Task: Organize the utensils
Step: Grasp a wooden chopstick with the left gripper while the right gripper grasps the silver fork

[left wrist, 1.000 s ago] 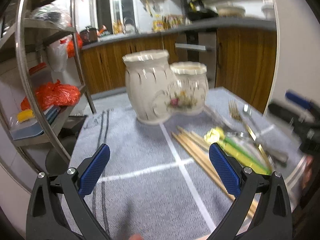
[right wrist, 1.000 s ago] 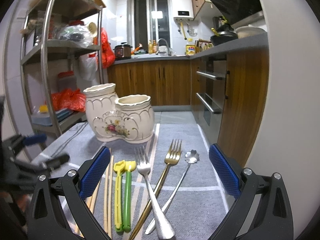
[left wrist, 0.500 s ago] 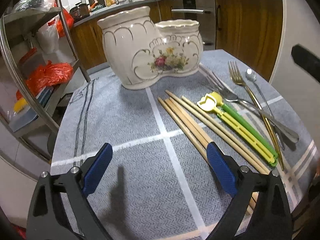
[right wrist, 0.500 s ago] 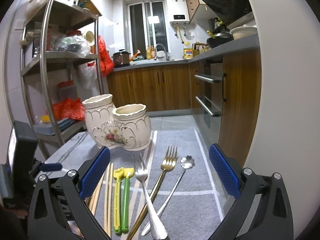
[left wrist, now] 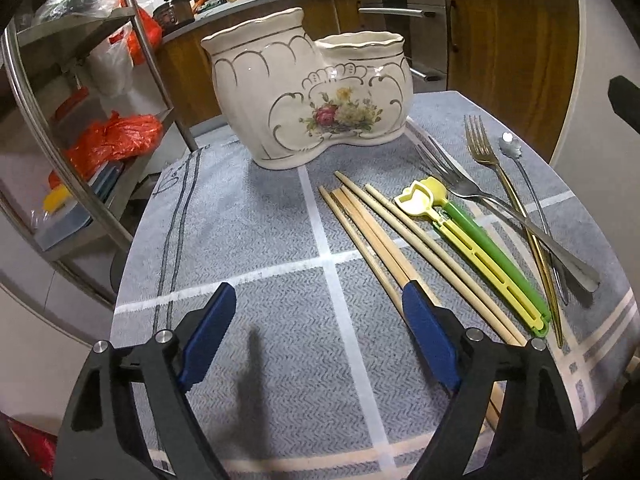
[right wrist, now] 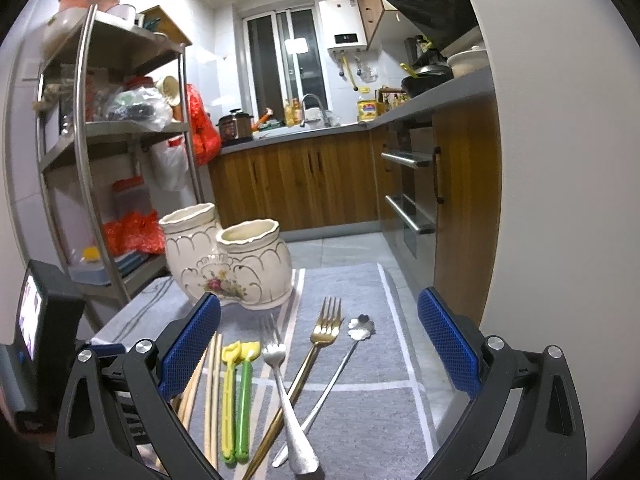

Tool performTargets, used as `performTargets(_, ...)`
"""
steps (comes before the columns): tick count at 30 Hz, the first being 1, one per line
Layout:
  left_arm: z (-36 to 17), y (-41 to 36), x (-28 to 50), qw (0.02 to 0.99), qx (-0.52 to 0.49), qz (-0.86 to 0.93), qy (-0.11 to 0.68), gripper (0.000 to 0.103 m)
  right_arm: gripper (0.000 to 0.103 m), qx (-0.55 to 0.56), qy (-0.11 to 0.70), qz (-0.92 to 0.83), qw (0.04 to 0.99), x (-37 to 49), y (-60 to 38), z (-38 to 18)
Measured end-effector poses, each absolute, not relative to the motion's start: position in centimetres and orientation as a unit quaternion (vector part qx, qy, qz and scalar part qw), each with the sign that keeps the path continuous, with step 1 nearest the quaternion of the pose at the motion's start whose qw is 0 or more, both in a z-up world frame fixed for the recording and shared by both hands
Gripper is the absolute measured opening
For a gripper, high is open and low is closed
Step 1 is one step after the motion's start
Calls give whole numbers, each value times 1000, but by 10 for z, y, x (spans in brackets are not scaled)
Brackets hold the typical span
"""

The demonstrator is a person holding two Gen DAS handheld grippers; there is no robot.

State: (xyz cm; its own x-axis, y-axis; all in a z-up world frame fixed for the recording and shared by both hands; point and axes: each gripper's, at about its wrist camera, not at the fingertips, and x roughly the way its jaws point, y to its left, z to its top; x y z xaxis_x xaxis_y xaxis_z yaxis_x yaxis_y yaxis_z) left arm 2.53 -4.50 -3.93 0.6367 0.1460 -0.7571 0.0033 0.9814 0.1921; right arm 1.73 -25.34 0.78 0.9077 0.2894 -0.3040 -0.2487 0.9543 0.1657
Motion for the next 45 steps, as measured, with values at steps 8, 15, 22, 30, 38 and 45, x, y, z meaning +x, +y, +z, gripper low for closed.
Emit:
performTargets(8,-42,-52,31,890,61,46,449,60,98,64,162,142,974,15,-254,9)
performTargets(15,-41,-55,34,887,88,0,454,10,98,60,173,142,973,18,-261,9)
performTargets(22,-40,-41,35,882,134,-32,451,5,98,37,229,139,963,36,-265,-1)
performTargets(30,-35,-24,20,893,135,-69,423,1,73,-15,323,178,929,54,-235,-25)
performTargets(38,-42,-14,15,899,128,-91,408,1,42,-83,357,200,909,58,-198,-36)
performTargets(45,-39,-6,16,890,112,-120,425,4,23,-151,388,228,880,71,-169,-42)
